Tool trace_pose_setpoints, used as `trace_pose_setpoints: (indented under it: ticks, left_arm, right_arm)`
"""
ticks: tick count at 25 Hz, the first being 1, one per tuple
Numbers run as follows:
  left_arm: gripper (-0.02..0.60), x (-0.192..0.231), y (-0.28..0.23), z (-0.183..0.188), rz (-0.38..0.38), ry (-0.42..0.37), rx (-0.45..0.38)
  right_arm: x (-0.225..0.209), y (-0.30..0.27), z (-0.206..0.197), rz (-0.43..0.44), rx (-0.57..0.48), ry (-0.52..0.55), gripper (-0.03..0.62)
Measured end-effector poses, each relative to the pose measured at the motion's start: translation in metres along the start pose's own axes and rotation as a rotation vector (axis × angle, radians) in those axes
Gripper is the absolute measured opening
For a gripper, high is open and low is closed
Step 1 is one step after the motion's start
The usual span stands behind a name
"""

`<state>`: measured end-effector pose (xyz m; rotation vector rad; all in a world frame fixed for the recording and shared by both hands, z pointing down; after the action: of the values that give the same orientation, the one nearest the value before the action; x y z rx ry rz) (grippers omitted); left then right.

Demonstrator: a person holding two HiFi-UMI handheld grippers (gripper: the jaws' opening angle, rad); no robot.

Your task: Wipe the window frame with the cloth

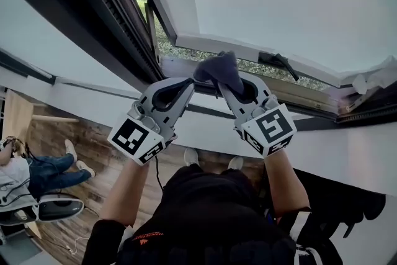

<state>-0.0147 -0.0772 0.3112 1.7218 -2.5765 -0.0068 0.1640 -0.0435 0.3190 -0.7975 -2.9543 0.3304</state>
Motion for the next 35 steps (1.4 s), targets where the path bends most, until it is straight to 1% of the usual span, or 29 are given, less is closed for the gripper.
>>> trace_pose_setpoints:
  ticks: [7,13,17,27,35]
  left_arm:
    - [0.018,-0.025,-0.037,0.000,-0.047,-0.007,0.000]
    - [0.018,-0.048,-0.059,0.000,-0.097,-0.011,0.005]
    - [0.018,-0.064,-0.077,-0.003,-0.129,-0.011,0.011]
    - [0.018,-0.096,-0.114,-0.003,-0.189,-0.025,0.036]
    - [0.018,-0.114,-0.133,-0.009,-0.210,-0.017,0.041]
  right_arm:
    - [-0.021,0.041,-0.008,-0.041,-0.021,-0.022,0.049]
    - [-0.032,0.082,-0.006,-0.085,-0.041,-0.014,0.049]
    - [-0.043,0.107,-0.011,-0.124,-0.046,-0.028,0.049]
    - [-0.062,0.155,-0.015,-0.164,-0.051,-0.036,0.049]
    - [-0.073,0.172,-0.025,-0.164,-0.039,-0.045,0.049]
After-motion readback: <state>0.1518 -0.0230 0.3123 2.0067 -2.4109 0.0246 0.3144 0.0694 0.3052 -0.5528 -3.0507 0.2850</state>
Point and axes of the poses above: the fingertips, and each gripper's own axes: y backward along the fingers, x to its left, z out of its top, the point moved 8 cm from there along y, backward along the fingers, and after that the axes turned 2 degrees about -y, right-handed, at the moved point
